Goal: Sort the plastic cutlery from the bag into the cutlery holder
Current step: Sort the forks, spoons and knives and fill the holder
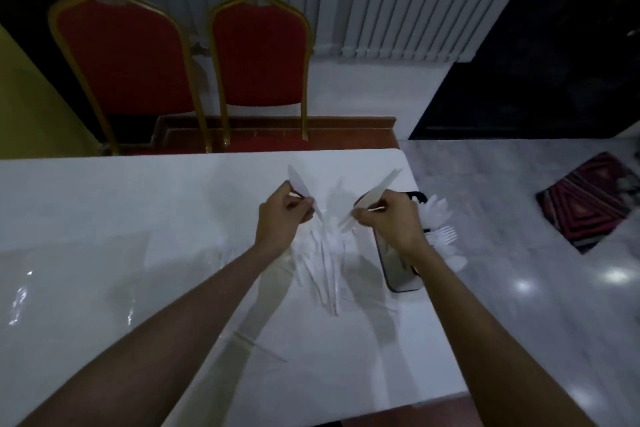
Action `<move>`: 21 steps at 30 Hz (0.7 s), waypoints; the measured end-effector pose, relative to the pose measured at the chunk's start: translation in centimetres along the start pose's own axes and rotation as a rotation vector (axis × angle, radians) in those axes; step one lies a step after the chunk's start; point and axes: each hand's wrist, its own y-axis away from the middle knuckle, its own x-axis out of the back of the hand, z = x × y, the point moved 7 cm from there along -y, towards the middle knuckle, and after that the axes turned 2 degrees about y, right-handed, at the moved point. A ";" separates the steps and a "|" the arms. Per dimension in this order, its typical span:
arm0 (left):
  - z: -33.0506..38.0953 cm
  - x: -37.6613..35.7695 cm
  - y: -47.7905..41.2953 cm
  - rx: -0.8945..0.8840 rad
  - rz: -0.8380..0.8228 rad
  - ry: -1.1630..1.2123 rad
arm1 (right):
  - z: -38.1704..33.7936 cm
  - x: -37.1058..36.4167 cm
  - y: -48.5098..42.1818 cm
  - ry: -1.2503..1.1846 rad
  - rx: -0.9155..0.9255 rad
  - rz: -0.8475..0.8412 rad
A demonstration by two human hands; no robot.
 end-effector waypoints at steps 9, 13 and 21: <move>4.1 -13.7 -0.4 -0.059 -0.235 0.050 | 5.2 12.8 -1.0 0.107 -0.086 0.102; 3.4 -16.5 -0.6 -0.085 -0.191 -0.030 | 7.9 13.0 -2.0 0.139 -0.064 0.202; 4.5 -19.6 0.1 -0.526 -0.266 -0.689 | 10.1 10.2 -3.6 0.434 0.013 0.052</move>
